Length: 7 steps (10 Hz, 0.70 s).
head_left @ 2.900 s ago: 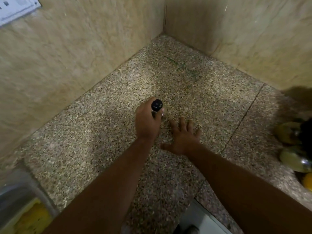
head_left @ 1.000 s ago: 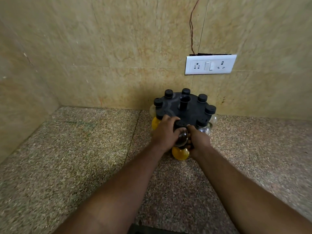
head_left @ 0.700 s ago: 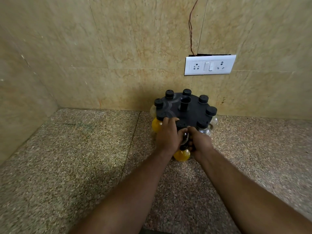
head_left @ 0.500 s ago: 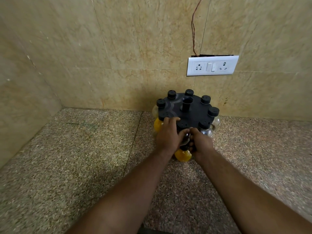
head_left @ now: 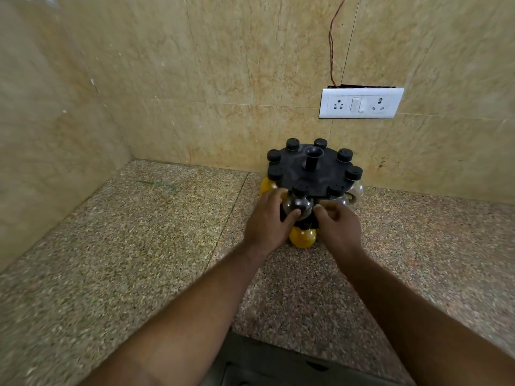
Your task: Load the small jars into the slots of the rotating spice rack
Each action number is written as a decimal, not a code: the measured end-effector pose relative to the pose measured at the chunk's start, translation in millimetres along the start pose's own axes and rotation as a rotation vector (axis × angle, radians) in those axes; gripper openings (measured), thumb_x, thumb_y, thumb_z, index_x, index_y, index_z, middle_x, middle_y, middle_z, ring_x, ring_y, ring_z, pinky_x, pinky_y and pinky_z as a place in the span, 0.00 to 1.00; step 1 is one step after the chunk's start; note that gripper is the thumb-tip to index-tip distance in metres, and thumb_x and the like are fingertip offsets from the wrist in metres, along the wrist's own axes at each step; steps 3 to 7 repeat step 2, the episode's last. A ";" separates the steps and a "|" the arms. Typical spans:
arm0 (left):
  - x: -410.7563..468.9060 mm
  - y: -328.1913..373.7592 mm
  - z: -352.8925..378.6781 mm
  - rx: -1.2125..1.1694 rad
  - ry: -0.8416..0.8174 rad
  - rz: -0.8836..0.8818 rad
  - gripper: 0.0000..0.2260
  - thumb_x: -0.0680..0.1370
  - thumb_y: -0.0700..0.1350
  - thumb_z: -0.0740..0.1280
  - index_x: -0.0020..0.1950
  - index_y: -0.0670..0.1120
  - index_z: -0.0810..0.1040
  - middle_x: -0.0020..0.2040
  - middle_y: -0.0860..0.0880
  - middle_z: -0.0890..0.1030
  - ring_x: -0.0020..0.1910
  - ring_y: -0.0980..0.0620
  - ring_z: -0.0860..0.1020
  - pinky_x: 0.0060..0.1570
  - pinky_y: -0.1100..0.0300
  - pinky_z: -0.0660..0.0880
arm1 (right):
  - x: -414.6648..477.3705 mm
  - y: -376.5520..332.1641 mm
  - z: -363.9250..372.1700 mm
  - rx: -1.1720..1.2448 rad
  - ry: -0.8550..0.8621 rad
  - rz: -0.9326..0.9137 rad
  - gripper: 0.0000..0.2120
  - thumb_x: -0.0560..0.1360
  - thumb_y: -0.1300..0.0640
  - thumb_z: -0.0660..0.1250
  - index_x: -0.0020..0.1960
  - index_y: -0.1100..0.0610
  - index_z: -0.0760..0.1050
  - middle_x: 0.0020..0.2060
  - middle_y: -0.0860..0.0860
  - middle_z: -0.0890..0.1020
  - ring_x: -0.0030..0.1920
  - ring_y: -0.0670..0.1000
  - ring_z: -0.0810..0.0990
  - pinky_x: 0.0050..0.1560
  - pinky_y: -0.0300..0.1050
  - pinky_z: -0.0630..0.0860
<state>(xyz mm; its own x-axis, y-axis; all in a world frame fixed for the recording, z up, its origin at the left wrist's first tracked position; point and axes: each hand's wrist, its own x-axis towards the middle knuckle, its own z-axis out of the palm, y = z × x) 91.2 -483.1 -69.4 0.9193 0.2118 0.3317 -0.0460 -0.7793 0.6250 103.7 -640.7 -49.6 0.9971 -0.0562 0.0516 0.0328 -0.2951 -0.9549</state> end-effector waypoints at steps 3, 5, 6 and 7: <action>-27.8 16.5 -28.9 0.047 0.045 0.081 0.26 0.79 0.57 0.67 0.74 0.50 0.66 0.67 0.47 0.73 0.63 0.47 0.74 0.56 0.48 0.77 | -27.3 -12.7 -16.5 -0.315 0.008 -0.322 0.13 0.79 0.50 0.68 0.61 0.54 0.78 0.50 0.47 0.82 0.44 0.45 0.78 0.38 0.37 0.70; -27.8 16.5 -28.9 0.047 0.045 0.081 0.26 0.79 0.57 0.67 0.74 0.50 0.66 0.67 0.47 0.73 0.63 0.47 0.74 0.56 0.48 0.77 | -27.3 -12.7 -16.5 -0.315 0.008 -0.322 0.13 0.79 0.50 0.68 0.61 0.54 0.78 0.50 0.47 0.82 0.44 0.45 0.78 0.38 0.37 0.70; -27.8 16.5 -28.9 0.047 0.045 0.081 0.26 0.79 0.57 0.67 0.74 0.50 0.66 0.67 0.47 0.73 0.63 0.47 0.74 0.56 0.48 0.77 | -27.3 -12.7 -16.5 -0.315 0.008 -0.322 0.13 0.79 0.50 0.68 0.61 0.54 0.78 0.50 0.47 0.82 0.44 0.45 0.78 0.38 0.37 0.70; -27.8 16.5 -28.9 0.047 0.045 0.081 0.26 0.79 0.57 0.67 0.74 0.50 0.66 0.67 0.47 0.73 0.63 0.47 0.74 0.56 0.48 0.77 | -27.3 -12.7 -16.5 -0.315 0.008 -0.322 0.13 0.79 0.50 0.68 0.61 0.54 0.78 0.50 0.47 0.82 0.44 0.45 0.78 0.38 0.37 0.70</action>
